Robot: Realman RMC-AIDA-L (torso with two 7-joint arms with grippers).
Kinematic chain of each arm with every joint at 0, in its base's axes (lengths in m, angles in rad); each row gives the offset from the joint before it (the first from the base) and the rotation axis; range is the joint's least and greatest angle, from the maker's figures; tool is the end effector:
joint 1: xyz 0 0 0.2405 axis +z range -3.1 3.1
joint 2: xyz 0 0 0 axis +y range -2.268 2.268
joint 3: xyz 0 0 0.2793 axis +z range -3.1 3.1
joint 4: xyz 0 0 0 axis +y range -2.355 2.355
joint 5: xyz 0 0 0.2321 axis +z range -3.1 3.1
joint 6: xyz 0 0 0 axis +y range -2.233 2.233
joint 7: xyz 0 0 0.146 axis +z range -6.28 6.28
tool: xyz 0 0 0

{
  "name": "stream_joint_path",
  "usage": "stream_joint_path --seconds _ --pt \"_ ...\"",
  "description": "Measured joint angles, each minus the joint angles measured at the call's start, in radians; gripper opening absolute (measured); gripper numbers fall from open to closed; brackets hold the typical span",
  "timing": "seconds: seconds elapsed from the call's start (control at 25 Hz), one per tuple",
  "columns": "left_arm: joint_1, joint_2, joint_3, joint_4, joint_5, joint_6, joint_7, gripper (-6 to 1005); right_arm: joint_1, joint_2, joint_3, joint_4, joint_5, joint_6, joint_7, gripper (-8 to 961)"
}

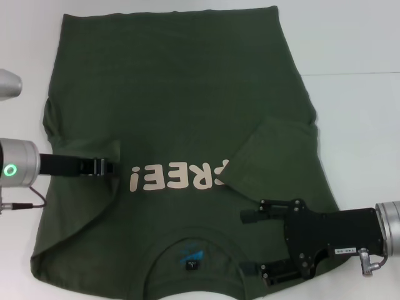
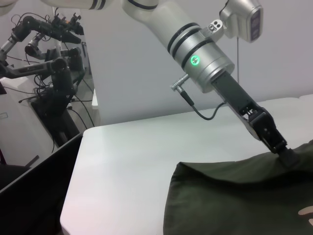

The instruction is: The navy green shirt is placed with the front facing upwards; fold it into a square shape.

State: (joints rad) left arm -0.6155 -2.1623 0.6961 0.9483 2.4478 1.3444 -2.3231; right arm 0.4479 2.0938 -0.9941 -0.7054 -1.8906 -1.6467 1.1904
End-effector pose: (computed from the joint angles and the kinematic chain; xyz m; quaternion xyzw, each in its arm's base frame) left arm -0.2842 0.4054 -0.0029 -0.8193 -0.5309 -0.0961 0.1941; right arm 0.2751 0.3167 -0.0470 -0.9703 0.0806 0.2259 0.0311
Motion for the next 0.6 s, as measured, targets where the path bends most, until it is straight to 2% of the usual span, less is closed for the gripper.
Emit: stream_joint_path --seconds 0.28,0.44,0.6 --pt "-0.031 0.004 0.001 -0.071 0.002 -0.054 -0.004 45 0.0 0.0 0.003 0.003 0.004 0.0 0.0 900" --pt "-0.048 0.019 0.01 -0.117 0.011 -0.061 -0.026 48 -0.001 0.0 0.007 0.003 0.005 -0.005 0.0 899" --pt "-0.038 0.022 -0.005 -0.104 0.005 -0.062 -0.029 126 -0.004 0.0 0.007 0.0 0.005 -0.009 0.0 899"
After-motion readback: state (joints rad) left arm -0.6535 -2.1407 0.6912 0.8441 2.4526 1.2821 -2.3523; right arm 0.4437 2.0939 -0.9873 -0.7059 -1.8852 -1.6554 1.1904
